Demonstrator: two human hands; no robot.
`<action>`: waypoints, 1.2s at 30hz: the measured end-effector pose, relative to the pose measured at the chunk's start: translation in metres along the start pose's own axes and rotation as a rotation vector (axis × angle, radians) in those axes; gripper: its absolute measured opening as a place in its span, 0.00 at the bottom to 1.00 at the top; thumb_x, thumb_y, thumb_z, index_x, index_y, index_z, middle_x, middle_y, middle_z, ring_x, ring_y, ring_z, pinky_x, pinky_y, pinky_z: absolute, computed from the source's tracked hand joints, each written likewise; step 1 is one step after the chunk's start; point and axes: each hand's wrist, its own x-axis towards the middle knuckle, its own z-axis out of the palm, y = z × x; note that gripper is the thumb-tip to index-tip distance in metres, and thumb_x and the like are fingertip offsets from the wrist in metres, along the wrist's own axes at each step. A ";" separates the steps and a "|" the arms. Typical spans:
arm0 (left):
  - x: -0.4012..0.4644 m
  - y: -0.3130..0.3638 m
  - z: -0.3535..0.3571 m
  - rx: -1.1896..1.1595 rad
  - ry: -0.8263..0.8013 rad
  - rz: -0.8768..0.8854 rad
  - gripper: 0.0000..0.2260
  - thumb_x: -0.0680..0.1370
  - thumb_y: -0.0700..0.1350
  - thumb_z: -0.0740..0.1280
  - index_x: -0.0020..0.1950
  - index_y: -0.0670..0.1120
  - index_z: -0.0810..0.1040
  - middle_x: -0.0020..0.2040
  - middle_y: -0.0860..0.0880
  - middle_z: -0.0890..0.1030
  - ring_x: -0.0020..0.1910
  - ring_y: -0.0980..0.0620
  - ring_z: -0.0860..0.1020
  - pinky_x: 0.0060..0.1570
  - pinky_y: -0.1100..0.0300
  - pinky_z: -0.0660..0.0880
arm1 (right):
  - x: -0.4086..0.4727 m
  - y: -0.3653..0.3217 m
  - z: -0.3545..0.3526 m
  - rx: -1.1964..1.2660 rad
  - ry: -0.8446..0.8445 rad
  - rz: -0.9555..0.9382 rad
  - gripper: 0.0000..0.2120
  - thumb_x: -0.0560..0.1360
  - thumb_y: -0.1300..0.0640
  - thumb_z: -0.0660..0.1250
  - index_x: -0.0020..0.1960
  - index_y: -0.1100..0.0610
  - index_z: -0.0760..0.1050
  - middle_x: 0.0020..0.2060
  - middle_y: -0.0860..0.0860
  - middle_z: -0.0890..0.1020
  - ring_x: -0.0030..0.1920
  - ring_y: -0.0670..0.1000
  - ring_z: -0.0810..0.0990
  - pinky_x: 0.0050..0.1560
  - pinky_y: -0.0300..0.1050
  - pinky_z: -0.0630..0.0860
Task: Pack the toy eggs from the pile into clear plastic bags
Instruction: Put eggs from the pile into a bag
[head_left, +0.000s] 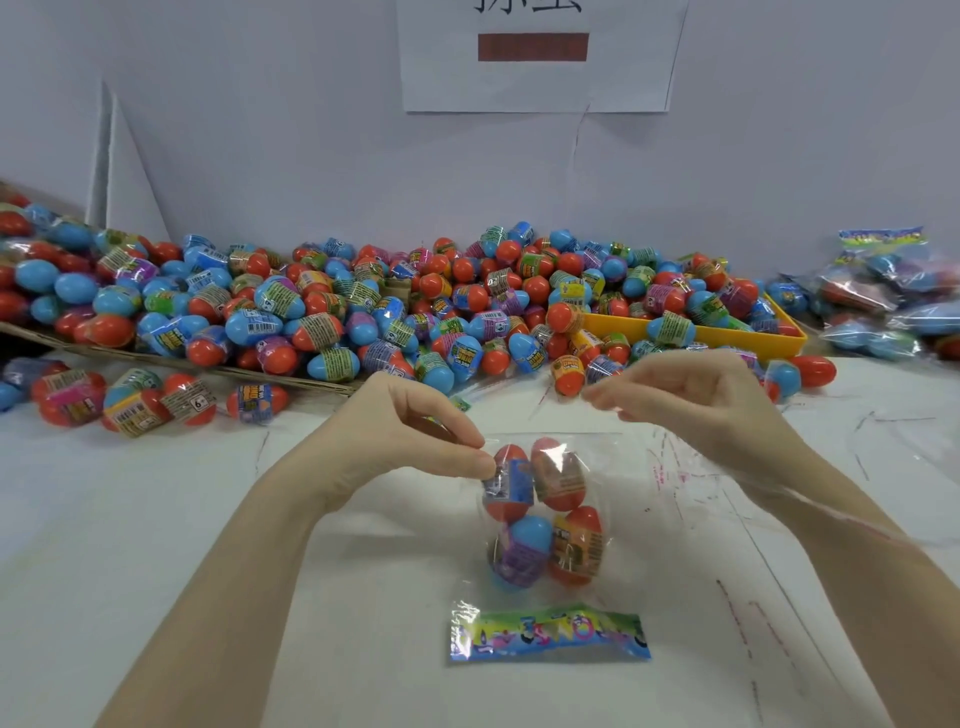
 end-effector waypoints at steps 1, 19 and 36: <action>0.000 0.000 0.000 0.000 0.002 0.007 0.08 0.51 0.44 0.76 0.29 0.48 0.84 0.28 0.50 0.82 0.28 0.58 0.79 0.31 0.69 0.75 | 0.001 -0.002 0.004 -0.008 0.030 -0.019 0.12 0.60 0.41 0.71 0.37 0.48 0.81 0.37 0.43 0.84 0.39 0.41 0.81 0.40 0.35 0.77; 0.003 -0.002 0.023 -0.067 -0.128 -0.130 0.10 0.64 0.52 0.76 0.38 0.47 0.85 0.36 0.49 0.84 0.35 0.56 0.82 0.33 0.67 0.76 | 0.003 0.003 0.023 0.142 -0.126 0.204 0.24 0.46 0.45 0.76 0.41 0.50 0.82 0.37 0.51 0.85 0.35 0.46 0.82 0.34 0.36 0.77; 0.007 -0.005 0.016 -0.276 0.050 -0.009 0.13 0.62 0.53 0.68 0.35 0.46 0.85 0.36 0.48 0.85 0.31 0.57 0.81 0.32 0.67 0.77 | 0.004 0.009 0.010 0.490 -0.185 0.229 0.13 0.62 0.46 0.71 0.44 0.49 0.84 0.44 0.51 0.85 0.40 0.49 0.84 0.36 0.37 0.79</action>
